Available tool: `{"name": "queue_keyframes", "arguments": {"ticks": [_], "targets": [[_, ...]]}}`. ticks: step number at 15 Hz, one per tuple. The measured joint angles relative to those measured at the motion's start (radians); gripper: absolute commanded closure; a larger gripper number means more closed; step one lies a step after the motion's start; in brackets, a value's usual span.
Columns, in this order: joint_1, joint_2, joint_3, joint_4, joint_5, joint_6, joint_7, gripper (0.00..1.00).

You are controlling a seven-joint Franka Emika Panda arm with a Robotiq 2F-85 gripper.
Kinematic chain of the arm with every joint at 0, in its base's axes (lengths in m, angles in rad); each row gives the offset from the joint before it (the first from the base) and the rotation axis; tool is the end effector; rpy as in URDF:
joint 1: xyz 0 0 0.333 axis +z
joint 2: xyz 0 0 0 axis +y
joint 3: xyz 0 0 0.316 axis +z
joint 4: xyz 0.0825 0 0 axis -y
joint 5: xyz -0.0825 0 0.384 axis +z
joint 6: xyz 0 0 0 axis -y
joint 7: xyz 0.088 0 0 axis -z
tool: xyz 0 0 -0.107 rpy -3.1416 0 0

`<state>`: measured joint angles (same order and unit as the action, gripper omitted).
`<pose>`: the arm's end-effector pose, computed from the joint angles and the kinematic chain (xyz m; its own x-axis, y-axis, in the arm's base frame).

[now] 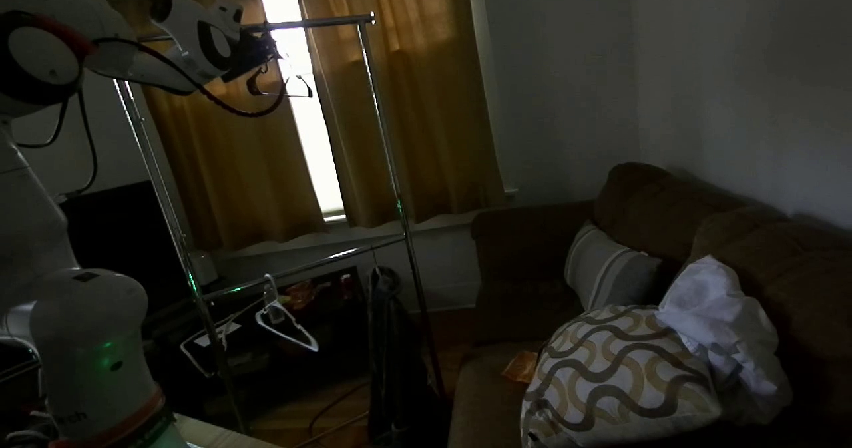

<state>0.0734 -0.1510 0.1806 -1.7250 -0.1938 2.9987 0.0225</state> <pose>0.5145 0.1600 0.8074 0.0946 0.2255 0.9696 0.2423 -0.9499 0.1973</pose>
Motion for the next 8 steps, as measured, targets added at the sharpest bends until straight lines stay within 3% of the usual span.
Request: {"name": "queue_keyframes", "arguments": {"ticks": [3, 8], "targets": [[0.0, 0.016, 0.0, 0.003, 0.0, 0.019, 0.0, 0.99], [0.001, 0.037, 0.003, 0.029, -0.001, 0.022, 0.0, 0.98]]}}
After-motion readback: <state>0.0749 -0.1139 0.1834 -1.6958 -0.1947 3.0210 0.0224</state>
